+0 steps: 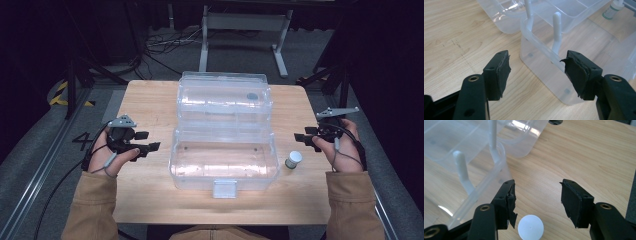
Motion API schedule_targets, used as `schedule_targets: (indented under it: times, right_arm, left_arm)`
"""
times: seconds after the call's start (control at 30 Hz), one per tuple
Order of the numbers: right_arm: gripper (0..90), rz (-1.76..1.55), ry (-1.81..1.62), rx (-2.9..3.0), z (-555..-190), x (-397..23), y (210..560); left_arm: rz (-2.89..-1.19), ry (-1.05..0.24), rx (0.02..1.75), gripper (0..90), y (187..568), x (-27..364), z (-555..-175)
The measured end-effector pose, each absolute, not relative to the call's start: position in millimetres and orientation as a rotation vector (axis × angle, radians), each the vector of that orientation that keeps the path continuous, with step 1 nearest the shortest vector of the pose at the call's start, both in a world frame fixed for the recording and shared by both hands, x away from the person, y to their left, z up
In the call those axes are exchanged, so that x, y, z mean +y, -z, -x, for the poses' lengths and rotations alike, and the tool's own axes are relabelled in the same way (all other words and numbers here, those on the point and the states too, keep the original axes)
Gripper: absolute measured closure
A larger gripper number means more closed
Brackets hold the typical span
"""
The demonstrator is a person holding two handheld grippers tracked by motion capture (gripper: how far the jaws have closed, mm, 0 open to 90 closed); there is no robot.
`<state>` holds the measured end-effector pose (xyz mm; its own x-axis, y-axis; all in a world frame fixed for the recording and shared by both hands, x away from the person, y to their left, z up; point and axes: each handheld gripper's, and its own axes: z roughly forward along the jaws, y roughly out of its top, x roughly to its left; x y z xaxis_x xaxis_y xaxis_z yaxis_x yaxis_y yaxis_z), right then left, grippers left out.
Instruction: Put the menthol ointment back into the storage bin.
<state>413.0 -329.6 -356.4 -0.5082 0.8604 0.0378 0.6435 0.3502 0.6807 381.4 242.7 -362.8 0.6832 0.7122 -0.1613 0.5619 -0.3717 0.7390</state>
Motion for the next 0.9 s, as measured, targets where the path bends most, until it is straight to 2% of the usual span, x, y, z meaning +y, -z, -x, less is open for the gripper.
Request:
schedule_targets:
  times: [0.9]
  right_arm:
    - [45.4,-1.446,-0.712,2.433,-419.3,-325.3,380.3]
  left_arm:
    - [-2.095,-0.226,0.979,36.7,365.5,242.5,-383.0]
